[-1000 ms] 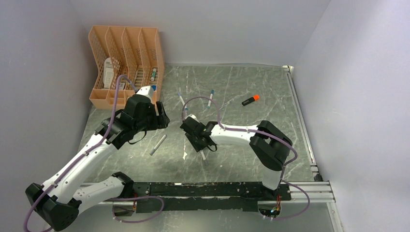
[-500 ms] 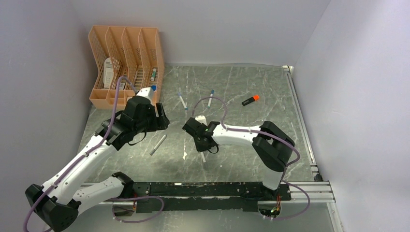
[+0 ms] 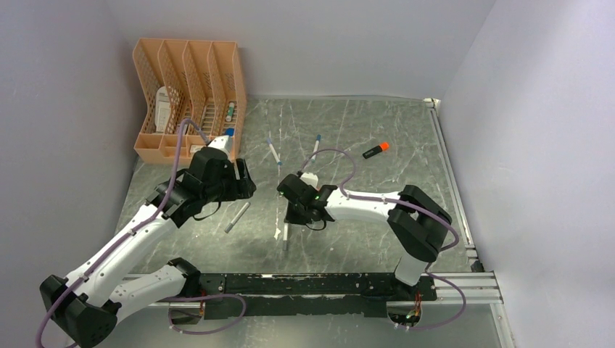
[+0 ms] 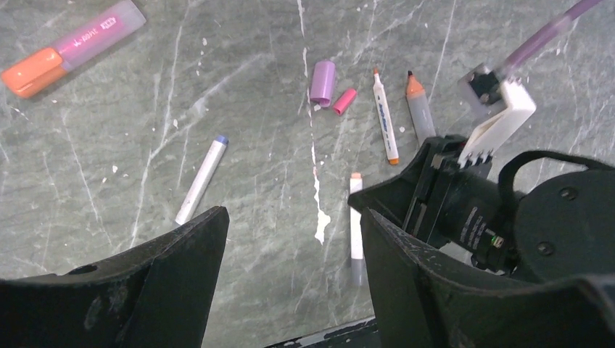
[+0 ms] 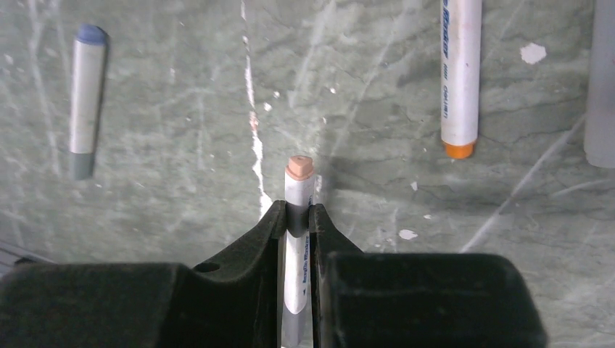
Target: Open the pen caps
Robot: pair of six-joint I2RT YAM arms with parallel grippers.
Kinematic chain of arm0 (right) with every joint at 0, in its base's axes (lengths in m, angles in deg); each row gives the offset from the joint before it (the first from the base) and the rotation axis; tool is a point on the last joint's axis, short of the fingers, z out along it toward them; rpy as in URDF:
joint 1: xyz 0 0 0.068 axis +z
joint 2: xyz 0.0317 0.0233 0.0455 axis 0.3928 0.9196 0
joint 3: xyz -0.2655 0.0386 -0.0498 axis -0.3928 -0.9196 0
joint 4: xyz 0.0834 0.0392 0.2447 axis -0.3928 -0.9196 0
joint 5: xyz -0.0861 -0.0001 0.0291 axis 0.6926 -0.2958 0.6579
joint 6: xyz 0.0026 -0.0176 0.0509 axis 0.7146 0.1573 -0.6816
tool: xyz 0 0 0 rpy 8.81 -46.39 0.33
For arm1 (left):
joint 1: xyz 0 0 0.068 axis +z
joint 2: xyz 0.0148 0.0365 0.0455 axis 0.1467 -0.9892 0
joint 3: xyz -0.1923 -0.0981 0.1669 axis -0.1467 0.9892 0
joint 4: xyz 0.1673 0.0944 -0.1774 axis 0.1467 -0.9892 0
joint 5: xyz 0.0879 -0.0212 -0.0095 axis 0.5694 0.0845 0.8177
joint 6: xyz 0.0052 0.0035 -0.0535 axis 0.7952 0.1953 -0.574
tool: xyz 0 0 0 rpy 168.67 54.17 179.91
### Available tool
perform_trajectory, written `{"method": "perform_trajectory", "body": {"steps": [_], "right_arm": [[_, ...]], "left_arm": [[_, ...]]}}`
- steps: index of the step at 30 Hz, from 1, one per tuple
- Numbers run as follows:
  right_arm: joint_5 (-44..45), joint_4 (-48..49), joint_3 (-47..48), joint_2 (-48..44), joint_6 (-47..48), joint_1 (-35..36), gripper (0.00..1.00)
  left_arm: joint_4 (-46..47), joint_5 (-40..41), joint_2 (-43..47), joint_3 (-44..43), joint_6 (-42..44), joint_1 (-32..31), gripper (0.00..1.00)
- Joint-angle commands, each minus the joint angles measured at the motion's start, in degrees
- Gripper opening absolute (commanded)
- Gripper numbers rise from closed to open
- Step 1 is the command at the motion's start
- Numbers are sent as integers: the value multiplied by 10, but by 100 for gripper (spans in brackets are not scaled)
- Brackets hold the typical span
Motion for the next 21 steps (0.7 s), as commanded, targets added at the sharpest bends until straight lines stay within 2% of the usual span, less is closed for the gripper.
{"method": "perform_trajectory", "body": {"steps": [1,5,10,16,21], "right_arm": [[1,40,6,-22,-31,-18,1],[7,69,-29,-69,-20,-22,0],[10,79,-48,-151,21,-45,0],[-45,115,-78,-246,43,-117,0],[-77,132,-72,-277,55,-143,0]], "left_arm": [[17,-33,7,18,-7,-4,78],[56,-81,37,58,-5,-4,80],[169,-201,87,121,-2,-4,83],[303,-337,72,159,-13,-4,83],[387,-388,47,183,-39,-4,83]]}}
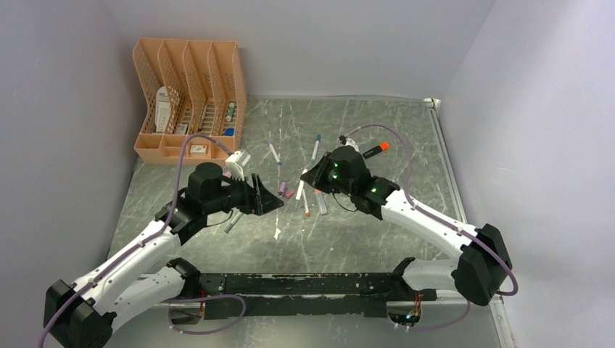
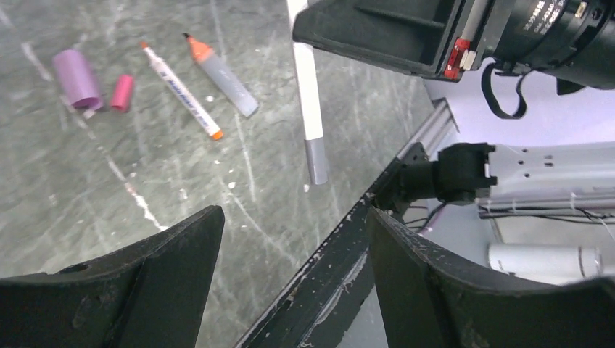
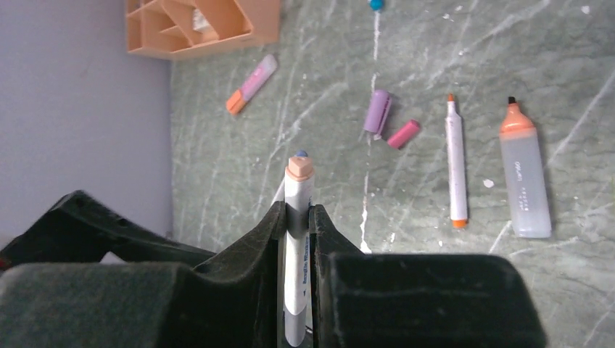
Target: Open the pen caps
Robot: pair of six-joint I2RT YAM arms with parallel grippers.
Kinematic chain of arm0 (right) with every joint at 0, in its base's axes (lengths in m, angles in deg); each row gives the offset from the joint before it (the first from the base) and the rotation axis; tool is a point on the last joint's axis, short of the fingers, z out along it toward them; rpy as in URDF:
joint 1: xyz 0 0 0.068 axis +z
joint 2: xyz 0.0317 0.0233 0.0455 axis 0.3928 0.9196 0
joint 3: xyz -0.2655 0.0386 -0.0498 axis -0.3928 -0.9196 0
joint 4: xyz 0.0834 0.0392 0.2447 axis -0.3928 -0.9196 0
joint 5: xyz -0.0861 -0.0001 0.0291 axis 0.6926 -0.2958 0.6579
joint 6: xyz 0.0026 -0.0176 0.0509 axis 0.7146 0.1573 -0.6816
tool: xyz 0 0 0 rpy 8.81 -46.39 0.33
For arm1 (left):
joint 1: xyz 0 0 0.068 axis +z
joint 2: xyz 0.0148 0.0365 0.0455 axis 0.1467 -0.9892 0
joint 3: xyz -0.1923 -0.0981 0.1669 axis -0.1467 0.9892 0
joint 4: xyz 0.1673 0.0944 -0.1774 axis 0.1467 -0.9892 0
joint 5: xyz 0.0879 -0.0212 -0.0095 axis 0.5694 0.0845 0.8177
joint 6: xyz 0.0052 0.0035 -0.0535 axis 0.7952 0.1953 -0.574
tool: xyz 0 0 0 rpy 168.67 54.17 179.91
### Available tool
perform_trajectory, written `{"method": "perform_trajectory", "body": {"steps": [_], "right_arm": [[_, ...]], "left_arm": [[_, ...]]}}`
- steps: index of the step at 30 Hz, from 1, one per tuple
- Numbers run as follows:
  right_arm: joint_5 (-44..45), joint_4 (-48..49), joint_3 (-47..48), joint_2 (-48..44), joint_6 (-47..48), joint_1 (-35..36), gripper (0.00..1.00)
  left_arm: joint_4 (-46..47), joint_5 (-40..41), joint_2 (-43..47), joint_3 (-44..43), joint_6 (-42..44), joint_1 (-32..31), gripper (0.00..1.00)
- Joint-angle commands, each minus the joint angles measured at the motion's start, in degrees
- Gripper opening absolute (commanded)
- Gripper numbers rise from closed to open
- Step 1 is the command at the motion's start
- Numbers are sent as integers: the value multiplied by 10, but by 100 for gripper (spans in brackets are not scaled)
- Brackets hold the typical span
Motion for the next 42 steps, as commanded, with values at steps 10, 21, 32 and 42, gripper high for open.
{"method": "perform_trajectory", "body": {"steps": [10,21,32,42], "right_arm": [[-71,74,-4,-19,6,-13,0],[-110,105,-24,-31,-15,-44,0],[-137,144,-50,-38,-46,-52,0],[-142,133,-57,-52,-40,-55,0]], "left_arm": [[192,-121,-69,15,-45,-16,82],[205,-104,-94,17,-46,-39,78],[259,-105,-135,19,-57,-62,62],[238,-98,-152,-3,-46,-72,29]]}}
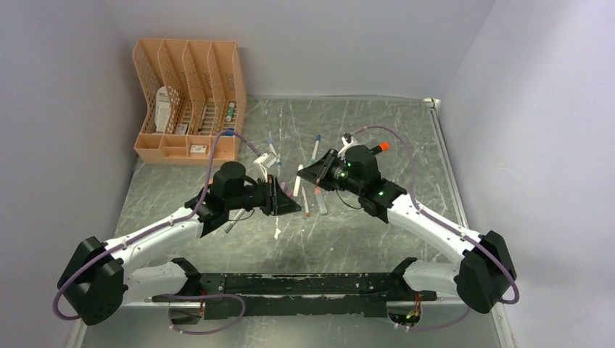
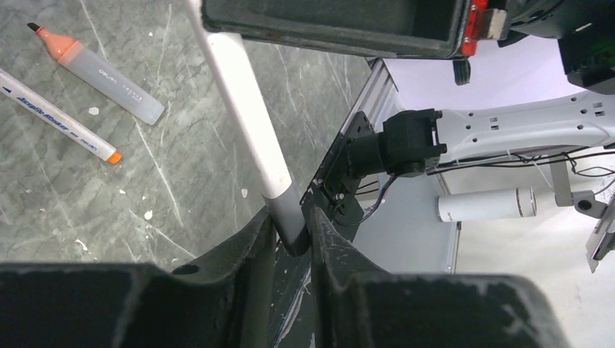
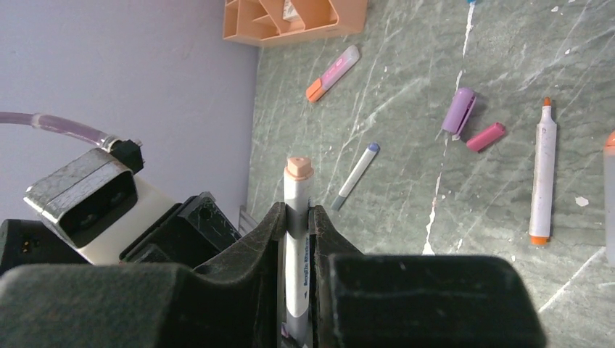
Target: Open the pen caps
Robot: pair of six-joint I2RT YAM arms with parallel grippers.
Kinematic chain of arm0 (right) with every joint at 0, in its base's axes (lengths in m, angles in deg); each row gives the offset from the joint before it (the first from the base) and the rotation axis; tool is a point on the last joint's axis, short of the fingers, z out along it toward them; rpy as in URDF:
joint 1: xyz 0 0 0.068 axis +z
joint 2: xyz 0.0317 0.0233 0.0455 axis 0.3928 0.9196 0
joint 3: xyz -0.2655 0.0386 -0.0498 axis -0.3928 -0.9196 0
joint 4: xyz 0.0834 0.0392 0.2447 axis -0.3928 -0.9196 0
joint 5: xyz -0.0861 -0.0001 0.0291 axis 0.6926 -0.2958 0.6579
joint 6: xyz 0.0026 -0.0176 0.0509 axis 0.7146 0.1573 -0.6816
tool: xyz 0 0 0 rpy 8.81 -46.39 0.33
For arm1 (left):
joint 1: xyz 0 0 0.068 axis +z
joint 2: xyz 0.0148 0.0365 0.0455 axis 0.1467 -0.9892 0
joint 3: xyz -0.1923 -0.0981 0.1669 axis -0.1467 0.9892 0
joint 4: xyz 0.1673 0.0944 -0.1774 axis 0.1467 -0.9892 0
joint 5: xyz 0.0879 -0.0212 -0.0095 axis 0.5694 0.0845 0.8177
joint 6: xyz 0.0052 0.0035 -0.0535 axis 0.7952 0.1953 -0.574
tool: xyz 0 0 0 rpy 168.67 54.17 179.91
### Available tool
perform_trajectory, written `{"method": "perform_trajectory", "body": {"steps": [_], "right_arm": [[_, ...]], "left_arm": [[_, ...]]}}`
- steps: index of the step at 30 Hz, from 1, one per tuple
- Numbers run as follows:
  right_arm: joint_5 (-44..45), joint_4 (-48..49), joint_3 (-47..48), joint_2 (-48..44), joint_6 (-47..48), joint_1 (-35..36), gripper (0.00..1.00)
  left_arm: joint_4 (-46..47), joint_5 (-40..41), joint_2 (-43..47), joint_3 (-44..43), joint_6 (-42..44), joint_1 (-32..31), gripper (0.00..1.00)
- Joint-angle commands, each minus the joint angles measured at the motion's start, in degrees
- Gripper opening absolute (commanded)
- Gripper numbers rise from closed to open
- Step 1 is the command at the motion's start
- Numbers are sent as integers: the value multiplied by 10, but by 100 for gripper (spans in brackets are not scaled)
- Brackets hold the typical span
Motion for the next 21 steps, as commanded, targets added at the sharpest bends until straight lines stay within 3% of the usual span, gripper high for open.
{"method": "perform_trajectory", "body": {"steps": [1,6,14,18,21], "right_arm": [[-7,0,-8,-19,6,-5,0],[13,-101,20,-33,94,-7,17],[94,-321,110,-74,323,-12,46],[100,-373,155,-75,413,0,49],[161,-412,189,-59,470,59,49]], "left_arm": [[-3,4,-1,-30,16,-5,26],[-155,-12,-14,-114,89,-4,22],[-434,-31,-62,-238,211,-6,24],[-508,-17,-81,-257,250,-11,24],[-548,3,-92,-270,263,-17,25]]}}
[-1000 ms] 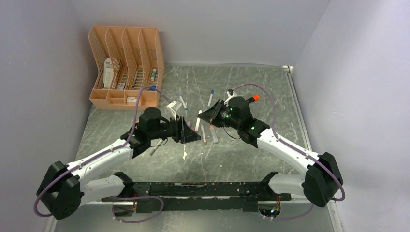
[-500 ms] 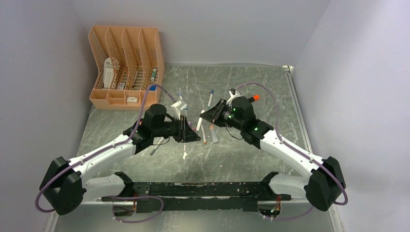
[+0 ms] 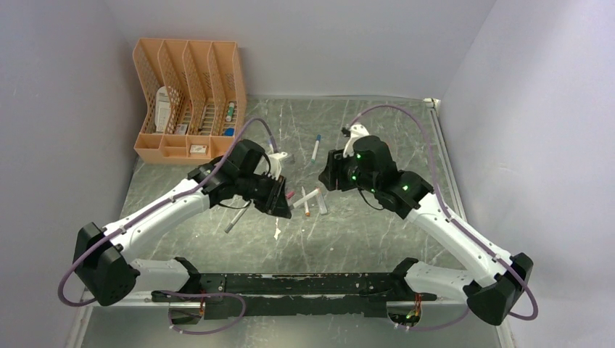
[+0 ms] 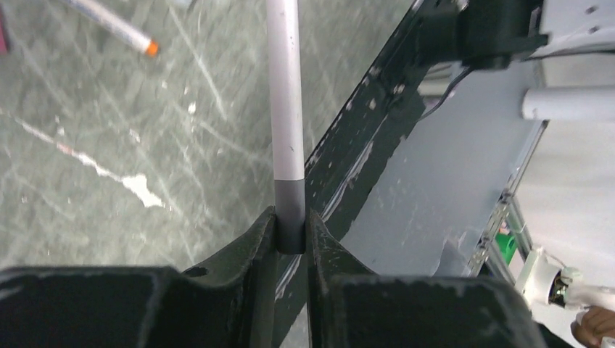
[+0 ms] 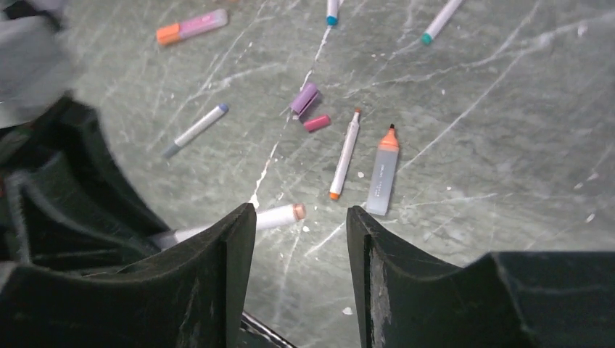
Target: Open the pen caps
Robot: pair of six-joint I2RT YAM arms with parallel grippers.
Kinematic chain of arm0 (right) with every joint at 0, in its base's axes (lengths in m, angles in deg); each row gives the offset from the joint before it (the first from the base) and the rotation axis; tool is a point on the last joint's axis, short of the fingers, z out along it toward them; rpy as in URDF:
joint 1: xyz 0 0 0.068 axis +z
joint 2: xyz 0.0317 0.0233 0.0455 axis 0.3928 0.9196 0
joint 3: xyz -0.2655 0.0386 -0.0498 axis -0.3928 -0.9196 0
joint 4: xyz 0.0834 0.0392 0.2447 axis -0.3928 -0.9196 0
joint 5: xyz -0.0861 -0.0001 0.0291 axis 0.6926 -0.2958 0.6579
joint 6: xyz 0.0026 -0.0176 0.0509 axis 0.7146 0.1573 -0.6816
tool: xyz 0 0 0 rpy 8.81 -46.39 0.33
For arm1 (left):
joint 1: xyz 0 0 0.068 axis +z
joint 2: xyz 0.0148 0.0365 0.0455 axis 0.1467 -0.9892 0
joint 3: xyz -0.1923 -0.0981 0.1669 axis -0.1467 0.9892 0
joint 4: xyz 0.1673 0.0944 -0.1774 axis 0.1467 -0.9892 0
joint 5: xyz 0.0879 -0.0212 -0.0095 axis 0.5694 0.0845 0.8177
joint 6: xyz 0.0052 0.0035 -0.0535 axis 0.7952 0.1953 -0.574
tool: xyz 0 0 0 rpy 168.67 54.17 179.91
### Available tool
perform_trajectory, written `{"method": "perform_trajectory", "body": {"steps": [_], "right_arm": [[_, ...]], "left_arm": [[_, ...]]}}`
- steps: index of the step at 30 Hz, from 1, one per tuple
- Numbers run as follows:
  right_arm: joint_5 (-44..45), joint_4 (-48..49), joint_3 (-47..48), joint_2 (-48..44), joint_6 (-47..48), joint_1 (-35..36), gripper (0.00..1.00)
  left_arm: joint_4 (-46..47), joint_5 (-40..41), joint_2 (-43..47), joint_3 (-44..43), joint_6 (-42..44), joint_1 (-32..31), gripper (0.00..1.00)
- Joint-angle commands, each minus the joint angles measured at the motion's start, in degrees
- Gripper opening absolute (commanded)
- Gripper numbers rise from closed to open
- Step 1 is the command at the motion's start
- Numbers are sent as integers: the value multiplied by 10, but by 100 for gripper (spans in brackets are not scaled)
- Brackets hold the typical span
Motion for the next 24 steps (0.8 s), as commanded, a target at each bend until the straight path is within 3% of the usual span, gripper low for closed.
{"method": "perform_trajectory", "body": {"steps": [1,7,24], "right_arm": [[93,-96,52,18,141,82,49],[96,-124,60,44,224,191,49],[29,-30,2,29,351,242,50]], "left_arm": [[-118,19,-16,-29,52,-12,25],[-142,20,-19,-38,71,-21,26],[-150,-53,5,-53,96,-28,27]]}}
